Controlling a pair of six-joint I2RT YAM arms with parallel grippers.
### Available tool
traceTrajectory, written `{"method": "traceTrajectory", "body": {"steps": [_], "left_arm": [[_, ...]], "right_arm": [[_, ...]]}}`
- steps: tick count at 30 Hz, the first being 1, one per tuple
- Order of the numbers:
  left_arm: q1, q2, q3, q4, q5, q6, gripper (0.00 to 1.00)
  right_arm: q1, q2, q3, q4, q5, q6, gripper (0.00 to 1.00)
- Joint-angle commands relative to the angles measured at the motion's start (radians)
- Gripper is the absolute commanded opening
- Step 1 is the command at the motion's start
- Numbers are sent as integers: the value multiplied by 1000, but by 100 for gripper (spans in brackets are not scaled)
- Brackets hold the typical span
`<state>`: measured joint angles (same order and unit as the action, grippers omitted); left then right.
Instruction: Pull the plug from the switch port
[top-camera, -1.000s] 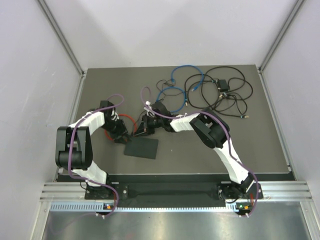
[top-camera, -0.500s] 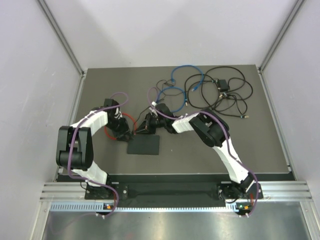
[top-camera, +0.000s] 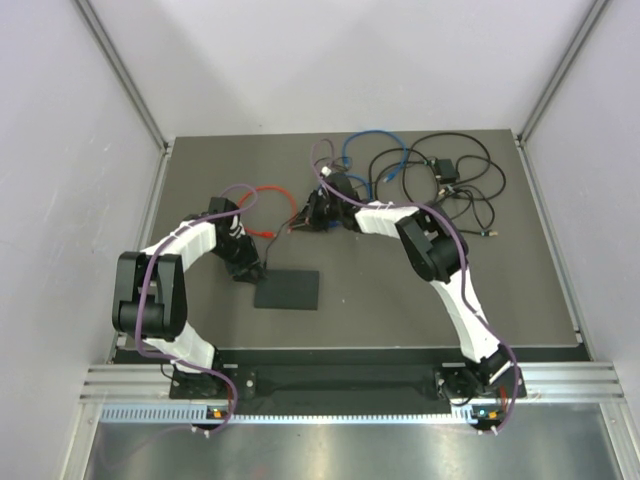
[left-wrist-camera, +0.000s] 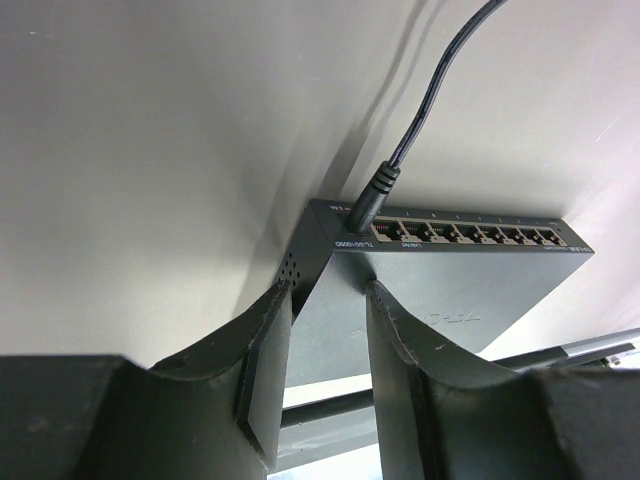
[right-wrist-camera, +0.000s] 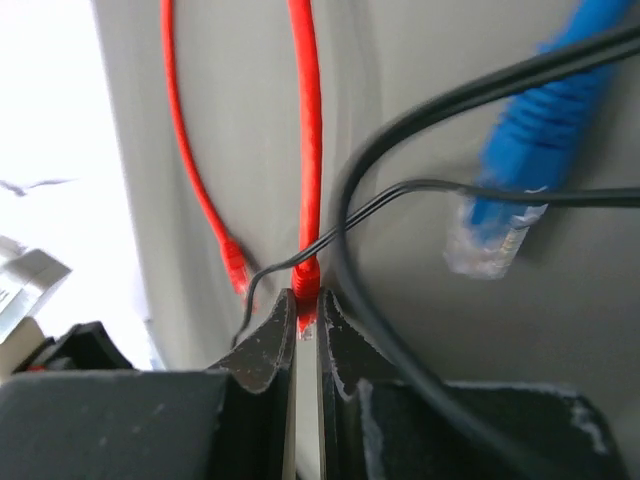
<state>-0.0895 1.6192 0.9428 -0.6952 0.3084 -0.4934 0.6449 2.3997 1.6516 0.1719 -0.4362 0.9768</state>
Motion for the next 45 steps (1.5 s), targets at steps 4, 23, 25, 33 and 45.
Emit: {"method": "traceTrajectory", "body": {"steps": [4, 23, 25, 33, 45], "left_arm": [[-27, 15, -18, -53, -28, 30, 41], [23, -93, -24, -70, 4, -16, 46], [43, -102, -38, -55, 11, -19, 46], [76, -62, -44, -1, 78, -4, 44], [76, -41, -75, 26, 101, -11, 43]], "right_arm": [[-128, -11, 224, -495, -33, -369, 21], [38, -119, 252, -609, -238, -438, 52], [65, -70, 295, -586, -269, -411, 52], [128, 72, 376, -439, -343, -276, 52], [177, 108, 332, -381, -323, -224, 40]]}}
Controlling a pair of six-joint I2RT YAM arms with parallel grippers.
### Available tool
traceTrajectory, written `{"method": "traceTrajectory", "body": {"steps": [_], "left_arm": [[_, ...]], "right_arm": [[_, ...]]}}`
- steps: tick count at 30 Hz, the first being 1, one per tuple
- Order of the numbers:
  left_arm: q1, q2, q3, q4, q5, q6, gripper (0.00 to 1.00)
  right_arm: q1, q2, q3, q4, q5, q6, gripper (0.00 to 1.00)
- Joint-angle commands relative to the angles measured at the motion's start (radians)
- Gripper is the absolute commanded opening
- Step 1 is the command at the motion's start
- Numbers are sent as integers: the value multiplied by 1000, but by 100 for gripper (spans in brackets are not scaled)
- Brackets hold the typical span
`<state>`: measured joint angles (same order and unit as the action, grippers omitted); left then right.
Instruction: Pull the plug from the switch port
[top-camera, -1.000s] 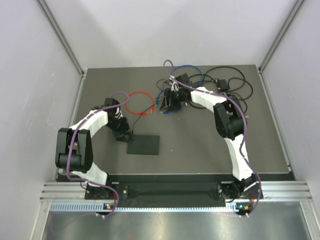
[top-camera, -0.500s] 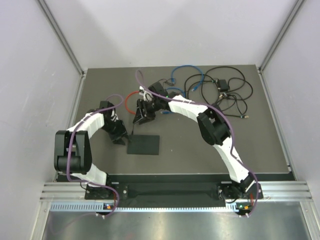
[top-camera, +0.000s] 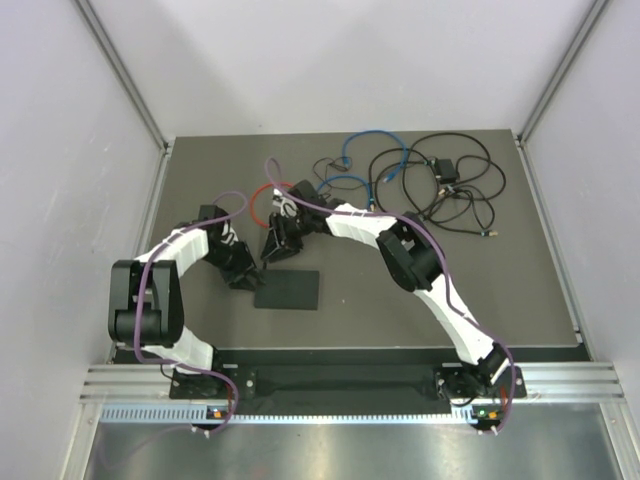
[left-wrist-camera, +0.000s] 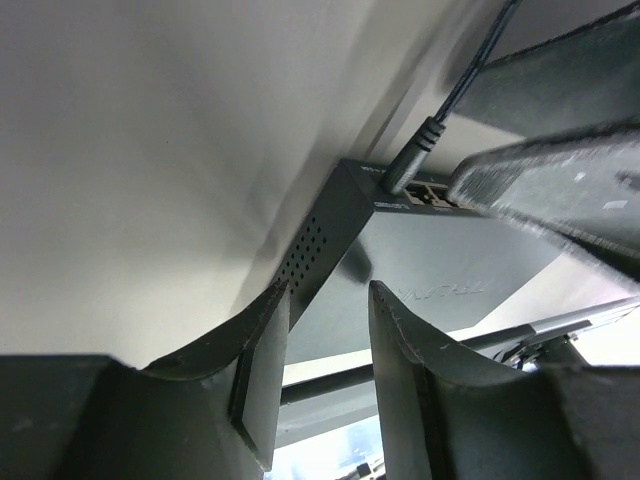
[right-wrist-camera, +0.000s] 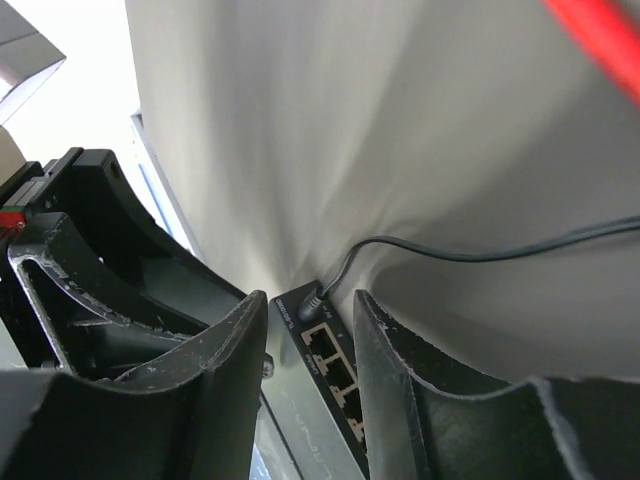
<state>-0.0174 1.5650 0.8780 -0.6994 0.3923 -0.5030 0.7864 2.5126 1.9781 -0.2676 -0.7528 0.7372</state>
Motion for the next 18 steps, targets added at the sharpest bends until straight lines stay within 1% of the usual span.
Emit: {"method": "traceTrajectory", "body": {"steps": [1, 7, 9, 13, 17, 18], "left_arm": [[4, 13, -10, 34, 19, -2, 43], [4, 36, -8, 37, 13, 3, 42], [4, 41, -7, 37, 13, 1, 42], [2, 46, -7, 35, 8, 6, 41], [2, 44, -16, 34, 10, 9, 41], [2, 43, -19, 37, 10, 9, 41]], "right_arm": [[40, -6, -2, 59, -8, 18, 40], [59, -2, -27, 88, -8, 40, 39], [59, 0, -35, 97, -5, 56, 36], [57, 0, -53, 123, 1, 86, 30], [53, -5, -108, 246, -8, 163, 22], [53, -5, -110, 246, -11, 168, 21]]}}
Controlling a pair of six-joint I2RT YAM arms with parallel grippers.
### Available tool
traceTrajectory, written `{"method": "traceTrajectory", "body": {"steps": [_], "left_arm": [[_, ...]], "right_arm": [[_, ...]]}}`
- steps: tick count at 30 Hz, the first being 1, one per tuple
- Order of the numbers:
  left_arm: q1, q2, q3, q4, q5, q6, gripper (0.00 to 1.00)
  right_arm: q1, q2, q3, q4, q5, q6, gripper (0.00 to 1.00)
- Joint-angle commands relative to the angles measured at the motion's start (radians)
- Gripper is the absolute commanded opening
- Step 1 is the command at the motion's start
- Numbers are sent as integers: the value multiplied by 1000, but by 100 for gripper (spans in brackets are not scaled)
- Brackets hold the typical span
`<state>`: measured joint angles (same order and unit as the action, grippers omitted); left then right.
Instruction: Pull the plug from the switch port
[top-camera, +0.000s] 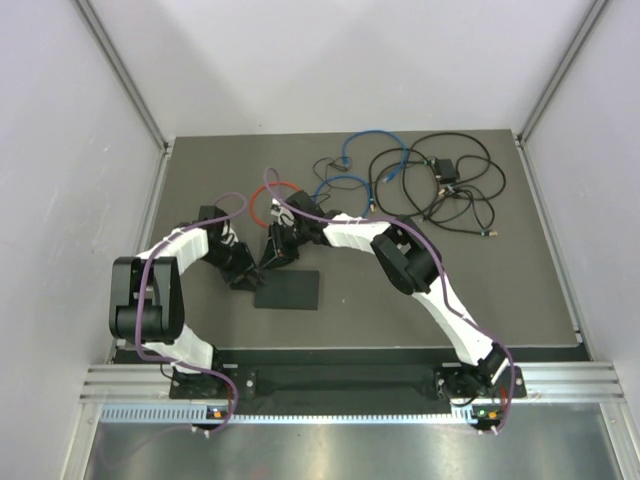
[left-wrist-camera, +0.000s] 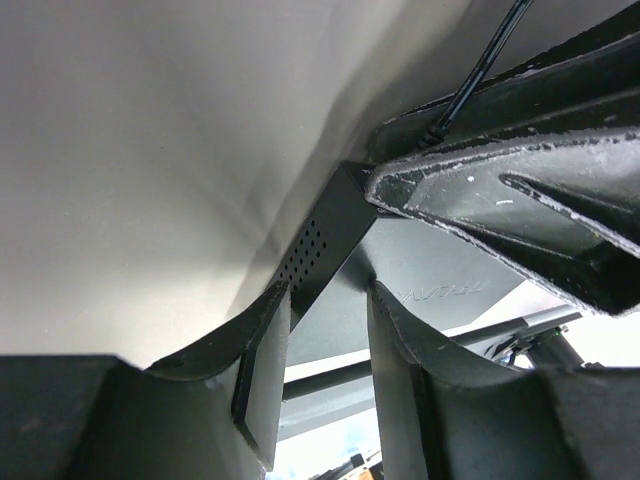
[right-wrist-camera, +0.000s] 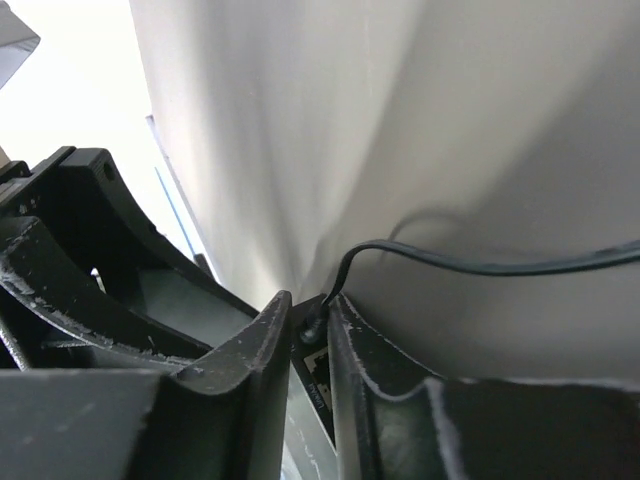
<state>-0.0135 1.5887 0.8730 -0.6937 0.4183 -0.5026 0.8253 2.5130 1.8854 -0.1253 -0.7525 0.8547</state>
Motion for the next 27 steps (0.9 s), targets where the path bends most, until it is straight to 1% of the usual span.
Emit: {"method": "traceTrajectory", "body": {"steps": [1, 4, 5, 6, 7, 8, 11, 12, 14, 15, 16, 17, 18, 19, 20, 21, 22, 23, 26, 27], "left_arm": [[-2, 17, -15, 31, -16, 9, 41], [-2, 14, -23, 31, -19, 10, 41], [-2, 14, -26, 28, -24, 10, 41], [-2, 16, -26, 28, -23, 13, 41], [-2, 17, -28, 26, -24, 15, 41], [-2, 19, -23, 16, -30, 15, 41], [-6, 39, -9, -6, -68, 19, 41], [-8, 48, -5, -22, -85, 22, 41], [-23, 76, 7, -38, -110, 24, 40], [-29, 88, 7, -47, -130, 24, 40], [-43, 93, 9, -49, -136, 24, 39], [-51, 99, 9, -53, -144, 19, 39], [-58, 111, 11, -56, -150, 18, 39], [-74, 116, 14, -62, -167, 16, 39], [-80, 123, 15, -66, -173, 15, 39], [-83, 126, 15, -69, -179, 13, 39], [-91, 131, 17, -72, -185, 12, 39], [-95, 131, 17, -70, -193, 10, 39], [-102, 145, 18, -75, -205, 10, 38], [-102, 151, 21, -76, -205, 10, 38]], "right_arm": [[15, -3, -14, 95, -7, 43, 20], [12, -3, -28, 114, -2, 64, 18], [9, 3, -32, 116, -4, 70, 12], [9, 4, -25, 112, -2, 67, 10], [11, 7, -22, 108, 5, 66, 2], [8, 9, -20, 110, 10, 66, 0], [3, 12, -28, 118, 39, 87, 0], [0, 6, -60, 150, 63, 107, 0], [-9, -40, -136, 333, 135, 173, 0], [-14, -55, -217, 414, 151, 284, 0], [-20, -56, -250, 591, 172, 349, 0], [-26, -56, -312, 683, 188, 482, 0], [-29, -56, -325, 728, 206, 504, 0], [-31, -71, -325, 725, 226, 498, 0], [-32, -83, -319, 657, 275, 465, 0], [-31, -98, -300, 612, 300, 378, 0], [-31, -123, -280, 563, 320, 329, 0], [-29, -128, -238, 485, 355, 240, 0], [-32, -117, -162, 368, 397, 109, 0], [-35, -94, -99, 305, 398, 42, 0]]}}
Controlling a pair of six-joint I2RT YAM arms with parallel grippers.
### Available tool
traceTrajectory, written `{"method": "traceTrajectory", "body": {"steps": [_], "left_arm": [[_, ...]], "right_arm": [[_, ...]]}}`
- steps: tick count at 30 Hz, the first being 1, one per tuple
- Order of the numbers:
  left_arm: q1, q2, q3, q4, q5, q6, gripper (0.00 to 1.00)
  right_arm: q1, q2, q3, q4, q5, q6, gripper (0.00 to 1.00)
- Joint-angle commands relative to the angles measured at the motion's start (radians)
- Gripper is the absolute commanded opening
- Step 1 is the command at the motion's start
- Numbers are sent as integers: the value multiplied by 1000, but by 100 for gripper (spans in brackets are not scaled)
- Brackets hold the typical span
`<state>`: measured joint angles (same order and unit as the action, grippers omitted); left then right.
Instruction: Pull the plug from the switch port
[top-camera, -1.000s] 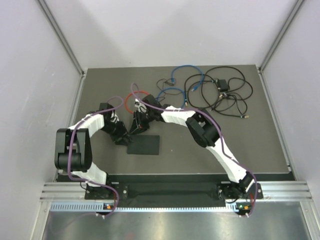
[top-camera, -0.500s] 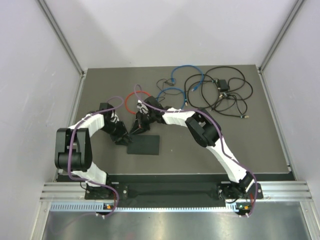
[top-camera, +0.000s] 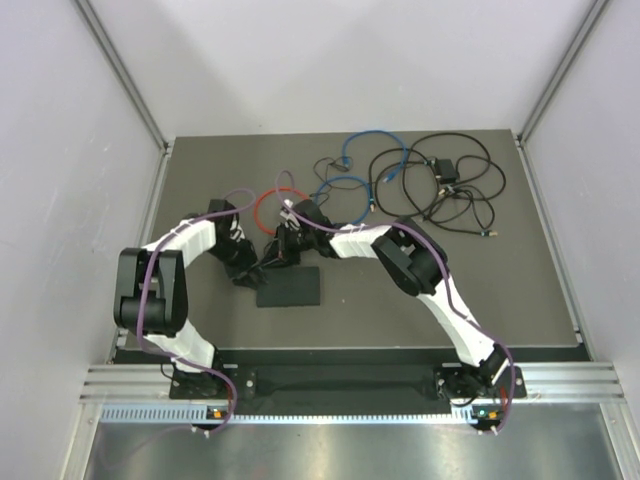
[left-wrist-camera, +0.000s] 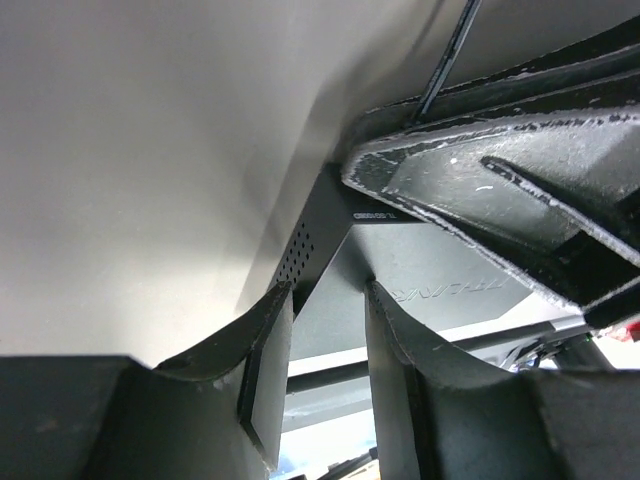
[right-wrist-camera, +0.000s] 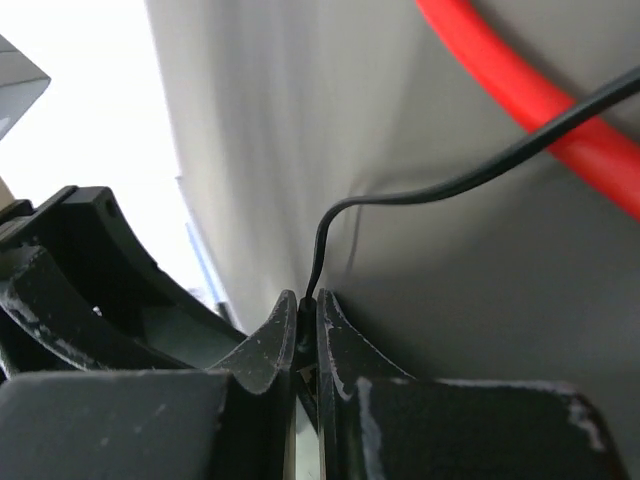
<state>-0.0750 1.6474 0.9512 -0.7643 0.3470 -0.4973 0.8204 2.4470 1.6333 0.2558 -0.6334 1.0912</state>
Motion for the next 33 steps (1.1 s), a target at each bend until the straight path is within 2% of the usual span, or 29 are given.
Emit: {"method": "traceTrajectory", "body": {"steps": [1, 2, 3, 6, 9, 13, 19, 21, 22, 24, 25, 28, 33], "left_arm": [[-43, 92, -58, -4, -134, 5, 38], [-45, 94, -60, -6, -140, 5, 38], [-49, 94, -58, -6, -141, 3, 38], [-60, 101, -57, -10, -151, 2, 38], [-68, 110, -57, -9, -151, 0, 38], [-68, 72, -57, 6, -137, 5, 38], [-68, 15, -8, -10, -118, 25, 41], [-68, -17, 9, -10, -111, 26, 44], [-68, -30, 24, -7, -105, 25, 50], [-68, -66, 43, -6, -83, 22, 56], [-68, -72, 67, -7, -80, 14, 59], [-68, -90, 127, -29, -78, 3, 64], [-80, -149, 201, -41, -77, -3, 69]], "right_arm": [[-32, -17, 178, -105, 282, -218, 0], [-38, -5, 241, -125, 270, -259, 0], [-41, 24, 285, -220, 262, -289, 0], [-56, 58, 373, -305, 261, -327, 0], [-86, 89, 385, -285, 180, -229, 0], [-107, 46, 323, -182, 149, -221, 0], [-225, -17, 332, -334, 124, -359, 0], [-271, -25, 368, -470, 118, -434, 2], [-286, -20, 394, -534, 101, -467, 13], [-326, -19, 445, -669, 103, -519, 28], [-339, -29, 438, -684, 100, -527, 44], [-375, -78, 407, -763, 138, -579, 66], [-383, -228, 412, -917, 242, -703, 80]]}}
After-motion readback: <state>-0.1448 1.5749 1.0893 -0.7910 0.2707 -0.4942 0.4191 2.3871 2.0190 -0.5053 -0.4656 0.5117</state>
